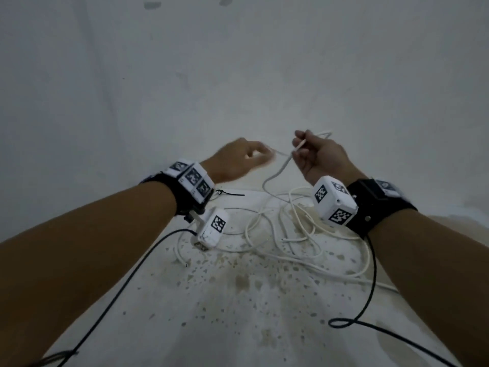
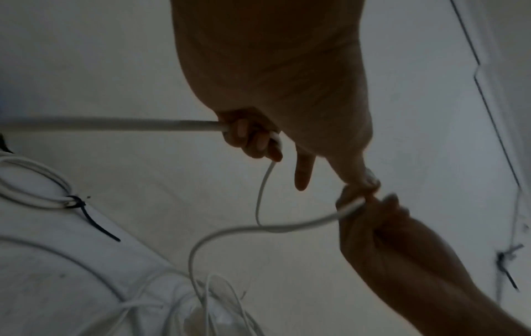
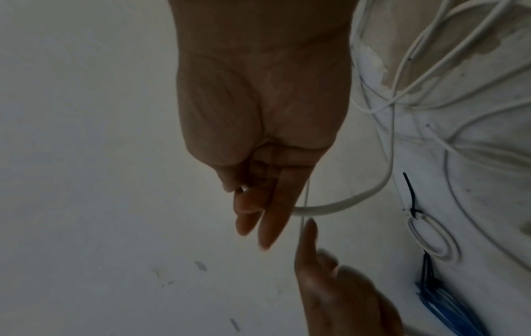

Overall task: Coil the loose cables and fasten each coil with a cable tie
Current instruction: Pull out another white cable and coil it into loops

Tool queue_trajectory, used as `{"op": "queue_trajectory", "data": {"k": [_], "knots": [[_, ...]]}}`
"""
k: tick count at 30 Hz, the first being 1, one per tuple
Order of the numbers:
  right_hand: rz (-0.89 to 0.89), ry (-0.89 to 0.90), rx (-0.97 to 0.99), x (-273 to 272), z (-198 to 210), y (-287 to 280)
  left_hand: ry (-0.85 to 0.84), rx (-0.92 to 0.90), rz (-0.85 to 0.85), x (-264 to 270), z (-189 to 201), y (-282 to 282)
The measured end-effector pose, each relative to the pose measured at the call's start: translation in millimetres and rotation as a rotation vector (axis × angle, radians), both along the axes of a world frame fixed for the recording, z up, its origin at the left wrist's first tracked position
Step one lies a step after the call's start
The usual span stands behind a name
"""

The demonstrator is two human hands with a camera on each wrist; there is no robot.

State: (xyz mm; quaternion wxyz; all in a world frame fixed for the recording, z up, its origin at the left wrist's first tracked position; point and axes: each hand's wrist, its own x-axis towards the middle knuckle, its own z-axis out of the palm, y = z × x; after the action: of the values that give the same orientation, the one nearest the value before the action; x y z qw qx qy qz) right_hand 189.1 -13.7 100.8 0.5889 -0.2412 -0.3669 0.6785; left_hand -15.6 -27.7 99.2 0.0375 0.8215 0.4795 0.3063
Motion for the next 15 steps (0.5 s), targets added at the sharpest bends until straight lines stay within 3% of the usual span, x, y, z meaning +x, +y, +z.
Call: {"op": "queue_trajectory", "data": {"k": [3,5,8,11,13,15], "knots": [[0.057,-0.001,0.012,-8.3,-1.8,-5.9,0.189,0.016,-0.021,28.1,-11.8,-3.1],[0.023,-0.045,0.065,-6.1,-4.1,-5.4,0.152,0.105,0.000,35.8,-11.1,-2.3],[-0.092,-0.468,0.225,-3.1,-21.4,-2.2,-0.041,0.171,0.082,34.5,2.8,-1.7],[0.013,-0.984,0.311,-16.4,-49.1,-4.4,-0.257,0.163,0.154,29.2,20.6,-5.1],[0.174,-1.196,0.299,-29.6,-67.7,-7.5,-0.399,0.166,0.207,22.4,33.2,-9.0],[0.175,-1.266,0.290,-39.5,-82.4,-6.1,-0.569,0.134,0.273,8.8,47.1,-11.0]]}}
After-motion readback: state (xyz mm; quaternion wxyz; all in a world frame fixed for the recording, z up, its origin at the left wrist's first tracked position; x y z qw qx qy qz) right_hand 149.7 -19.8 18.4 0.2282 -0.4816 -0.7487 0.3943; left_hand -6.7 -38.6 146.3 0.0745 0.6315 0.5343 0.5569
